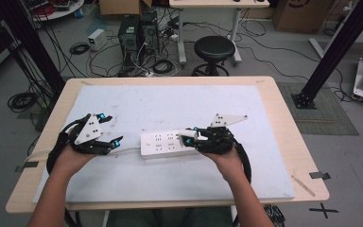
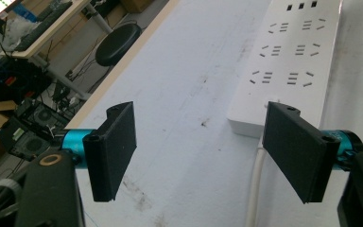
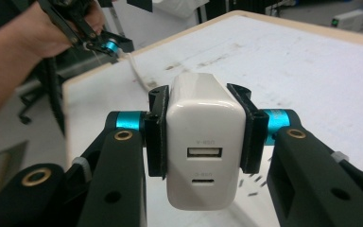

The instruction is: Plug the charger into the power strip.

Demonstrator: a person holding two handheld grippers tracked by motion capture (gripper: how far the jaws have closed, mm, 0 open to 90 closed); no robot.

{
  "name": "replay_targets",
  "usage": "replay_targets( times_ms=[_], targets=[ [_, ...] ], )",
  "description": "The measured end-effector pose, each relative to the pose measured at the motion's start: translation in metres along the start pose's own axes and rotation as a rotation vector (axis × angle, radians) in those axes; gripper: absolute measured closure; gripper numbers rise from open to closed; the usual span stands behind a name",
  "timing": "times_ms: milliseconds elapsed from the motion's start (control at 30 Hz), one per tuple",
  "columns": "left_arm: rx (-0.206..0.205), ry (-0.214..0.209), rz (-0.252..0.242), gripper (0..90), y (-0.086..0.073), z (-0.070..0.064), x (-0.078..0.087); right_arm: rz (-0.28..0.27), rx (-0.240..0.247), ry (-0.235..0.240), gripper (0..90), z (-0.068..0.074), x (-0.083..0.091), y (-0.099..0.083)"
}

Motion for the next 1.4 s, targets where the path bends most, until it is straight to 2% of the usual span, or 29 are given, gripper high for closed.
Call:
replay_targets(
  times_ms=[333, 400, 500, 700, 900, 1033, 1400],
  targets=[
    [0.024, -0.001, 0.008, 26.6, -0.013, 0.003, -0.002, 0.061, 0.257, -0.131, 63.2, -0.001, -0.017, 0.003],
    [0.026, -0.004, 0.01, 26.6, -0.015, 0.003, -0.003, 0.068, 0.285, -0.146, 63.2, -0.002, -0.019, 0.003],
    [0.03, -0.007, 0.009, 26.6, -0.018, 0.002, -0.003, 0.088, 0.353, -0.177, 63.2, -0.003, -0.021, 0.003],
    [0.042, -0.011, 0.007, 26.6, -0.021, 0.001, -0.004, 0.133, 0.473, -0.205, 63.3, -0.004, -0.025, 0.004],
    [0.052, -0.01, 0.004, 26.6, -0.024, 0.001, -0.004, 0.188, 0.549, -0.208, 63.2, -0.005, -0.027, 0.007],
    [0.047, -0.013, 0.012, 26.5, -0.027, 0.001, -0.004, 0.236, 0.577, -0.201, 63.2, -0.006, -0.028, 0.009],
    [0.048, -0.008, 0.014, 26.6, -0.03, 0.003, 0.0, 0.348, 0.596, -0.148, 63.2, -0.019, -0.035, 0.015]
  ],
)
Point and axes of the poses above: each handheld gripper's, and its own axes: x roughly backward along the jaws, y roughly out of its top, z roughly to its left, the point moved 9 cm from there along -x, roughly forward along the jaws, and after that the axes turned 4 degrees about -y, right-handed, at the moved point
